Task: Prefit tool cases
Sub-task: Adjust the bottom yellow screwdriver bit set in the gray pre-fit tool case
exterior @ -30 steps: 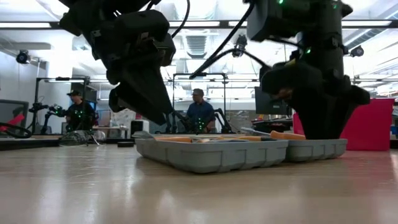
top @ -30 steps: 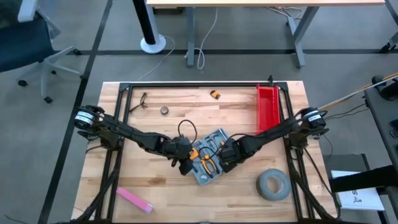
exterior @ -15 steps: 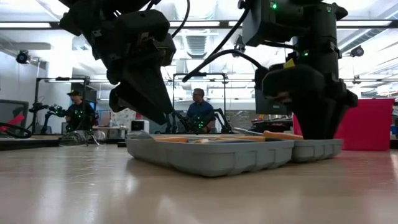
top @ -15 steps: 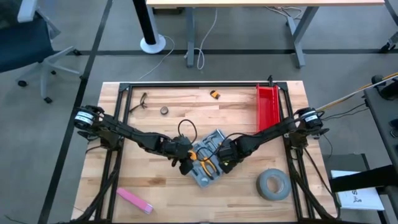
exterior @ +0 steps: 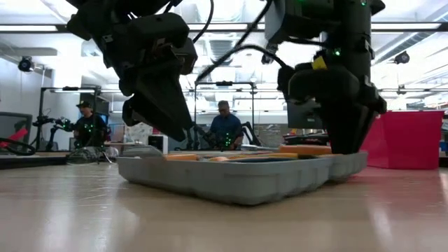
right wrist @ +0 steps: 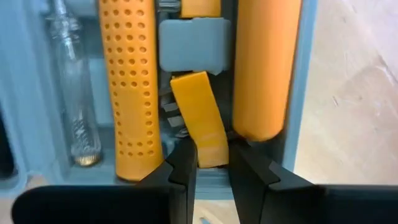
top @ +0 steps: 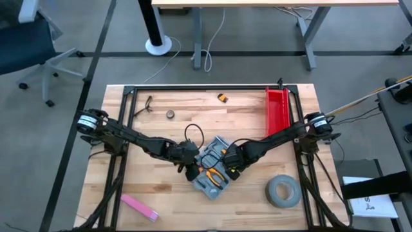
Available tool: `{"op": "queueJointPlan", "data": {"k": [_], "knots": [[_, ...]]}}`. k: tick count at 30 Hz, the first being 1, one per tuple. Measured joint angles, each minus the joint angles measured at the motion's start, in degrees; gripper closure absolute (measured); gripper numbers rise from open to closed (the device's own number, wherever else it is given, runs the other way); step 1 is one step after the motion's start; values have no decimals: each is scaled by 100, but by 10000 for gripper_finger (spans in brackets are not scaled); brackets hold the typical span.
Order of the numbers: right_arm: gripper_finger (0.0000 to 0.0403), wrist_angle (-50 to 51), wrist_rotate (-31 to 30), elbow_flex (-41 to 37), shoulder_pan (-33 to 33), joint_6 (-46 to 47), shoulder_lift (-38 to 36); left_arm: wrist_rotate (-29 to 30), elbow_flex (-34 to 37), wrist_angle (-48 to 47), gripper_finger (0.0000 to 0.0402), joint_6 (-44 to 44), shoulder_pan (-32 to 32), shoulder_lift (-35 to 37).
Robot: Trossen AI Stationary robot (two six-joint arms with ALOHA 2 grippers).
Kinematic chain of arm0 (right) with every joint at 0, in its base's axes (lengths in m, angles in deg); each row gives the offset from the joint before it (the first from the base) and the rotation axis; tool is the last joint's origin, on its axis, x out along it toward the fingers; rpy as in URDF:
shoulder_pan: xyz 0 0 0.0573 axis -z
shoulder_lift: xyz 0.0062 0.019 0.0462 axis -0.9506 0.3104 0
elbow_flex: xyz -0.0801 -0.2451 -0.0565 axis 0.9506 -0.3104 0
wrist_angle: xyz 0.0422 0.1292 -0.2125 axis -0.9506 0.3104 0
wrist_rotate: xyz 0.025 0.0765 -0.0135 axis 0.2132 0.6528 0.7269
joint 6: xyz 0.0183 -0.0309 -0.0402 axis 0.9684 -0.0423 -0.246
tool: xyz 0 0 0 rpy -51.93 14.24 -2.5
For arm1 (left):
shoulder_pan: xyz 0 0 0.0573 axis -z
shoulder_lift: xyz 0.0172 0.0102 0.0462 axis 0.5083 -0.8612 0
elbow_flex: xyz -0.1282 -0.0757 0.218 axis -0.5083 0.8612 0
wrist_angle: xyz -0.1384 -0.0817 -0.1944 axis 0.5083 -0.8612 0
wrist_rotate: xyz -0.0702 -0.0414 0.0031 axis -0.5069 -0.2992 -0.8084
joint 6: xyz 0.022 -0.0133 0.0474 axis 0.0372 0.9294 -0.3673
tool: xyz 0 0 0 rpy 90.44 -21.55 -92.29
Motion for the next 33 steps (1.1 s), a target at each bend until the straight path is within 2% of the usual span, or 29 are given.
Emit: {"op": "queueJointPlan", "data": {"k": [5,16,33], "knots": [[353,89,-4,185,-12,-104,-4,-7,0,-62,232,-2,0,0],[403,135,5,463,-13,-433,-37,-11,0,-96,228,-4,0,0],[321,182,160,438,-235,-422,-44,-39,0,-221,237,-7,0,0]]}}
